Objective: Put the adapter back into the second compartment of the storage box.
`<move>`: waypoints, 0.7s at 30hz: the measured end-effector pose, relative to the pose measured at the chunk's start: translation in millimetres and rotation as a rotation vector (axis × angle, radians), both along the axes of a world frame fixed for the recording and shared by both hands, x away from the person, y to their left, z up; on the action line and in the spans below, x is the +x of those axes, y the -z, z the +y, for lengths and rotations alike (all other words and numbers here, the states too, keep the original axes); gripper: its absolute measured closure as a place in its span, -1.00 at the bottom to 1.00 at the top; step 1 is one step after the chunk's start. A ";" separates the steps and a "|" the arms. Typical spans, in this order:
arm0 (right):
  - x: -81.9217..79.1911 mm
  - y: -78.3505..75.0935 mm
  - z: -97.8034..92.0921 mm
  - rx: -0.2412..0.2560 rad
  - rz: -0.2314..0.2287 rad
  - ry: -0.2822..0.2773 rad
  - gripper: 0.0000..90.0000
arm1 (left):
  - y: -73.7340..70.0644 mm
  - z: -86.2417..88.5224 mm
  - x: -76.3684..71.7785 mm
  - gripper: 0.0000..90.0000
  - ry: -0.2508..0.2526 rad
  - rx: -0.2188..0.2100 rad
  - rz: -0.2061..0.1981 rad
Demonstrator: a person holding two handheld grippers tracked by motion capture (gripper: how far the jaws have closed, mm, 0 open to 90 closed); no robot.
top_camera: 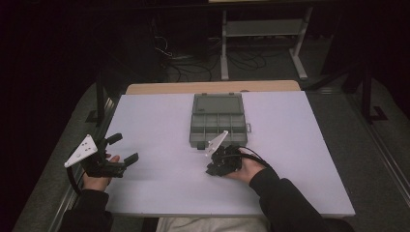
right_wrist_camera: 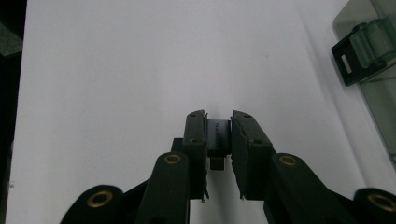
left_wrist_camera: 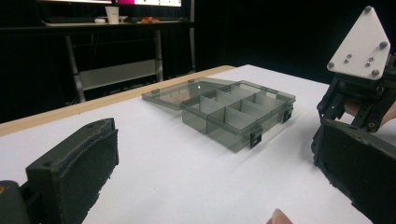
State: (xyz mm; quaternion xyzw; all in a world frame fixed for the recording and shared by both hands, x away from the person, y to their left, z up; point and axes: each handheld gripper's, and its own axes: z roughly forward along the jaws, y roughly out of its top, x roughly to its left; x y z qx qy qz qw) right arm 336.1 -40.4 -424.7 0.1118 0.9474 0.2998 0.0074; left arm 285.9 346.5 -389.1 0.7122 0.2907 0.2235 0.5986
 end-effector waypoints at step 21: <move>13.9 -34.0 -0.8 0.038 -0.031 0.023 0.66 | 0.4 -0.4 0.3 -1.00 0.002 -0.003 0.006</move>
